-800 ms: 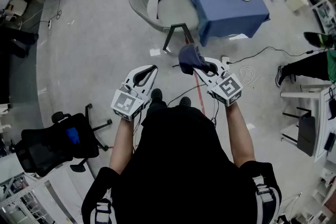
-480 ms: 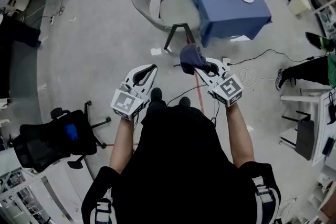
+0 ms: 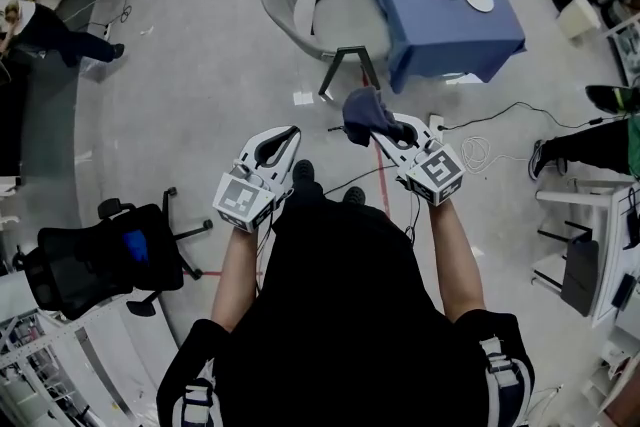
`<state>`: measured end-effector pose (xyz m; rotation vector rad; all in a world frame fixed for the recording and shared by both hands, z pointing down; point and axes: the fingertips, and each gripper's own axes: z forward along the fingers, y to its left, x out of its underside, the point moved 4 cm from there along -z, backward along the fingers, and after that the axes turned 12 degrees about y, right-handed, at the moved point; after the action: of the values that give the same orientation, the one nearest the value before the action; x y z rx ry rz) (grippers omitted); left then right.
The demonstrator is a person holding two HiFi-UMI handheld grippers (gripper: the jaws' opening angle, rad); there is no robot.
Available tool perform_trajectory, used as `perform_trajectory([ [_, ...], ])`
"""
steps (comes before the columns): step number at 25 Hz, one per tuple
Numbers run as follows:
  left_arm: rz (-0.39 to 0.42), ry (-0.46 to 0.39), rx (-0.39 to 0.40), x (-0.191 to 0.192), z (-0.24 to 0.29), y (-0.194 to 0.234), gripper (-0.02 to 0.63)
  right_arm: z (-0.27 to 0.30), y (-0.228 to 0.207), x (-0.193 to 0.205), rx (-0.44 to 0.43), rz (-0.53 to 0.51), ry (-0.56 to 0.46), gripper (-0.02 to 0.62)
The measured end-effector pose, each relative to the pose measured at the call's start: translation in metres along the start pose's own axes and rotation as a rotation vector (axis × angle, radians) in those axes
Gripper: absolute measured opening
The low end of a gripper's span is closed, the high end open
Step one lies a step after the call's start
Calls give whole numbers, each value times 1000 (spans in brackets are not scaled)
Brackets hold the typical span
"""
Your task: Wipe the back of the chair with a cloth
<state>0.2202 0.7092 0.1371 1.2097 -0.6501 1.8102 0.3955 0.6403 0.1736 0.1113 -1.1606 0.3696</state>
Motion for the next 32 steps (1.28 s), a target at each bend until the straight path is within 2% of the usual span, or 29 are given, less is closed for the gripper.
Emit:
perform_trajectory([
  [9,-30,-25,13,-1,17,52,31,39,-22,-11,15,18,37,72],
  [19,-57,-19,27,-13,48,153,31,118,-68,-50,24,19,75,72],
  [28,-11,68,62,-16,75,242,31,191,-100,-75,42,40,100,72],
  [32,-2,71,96,-16,86,266,31,211,-108,-78,53,51,117,72],
])
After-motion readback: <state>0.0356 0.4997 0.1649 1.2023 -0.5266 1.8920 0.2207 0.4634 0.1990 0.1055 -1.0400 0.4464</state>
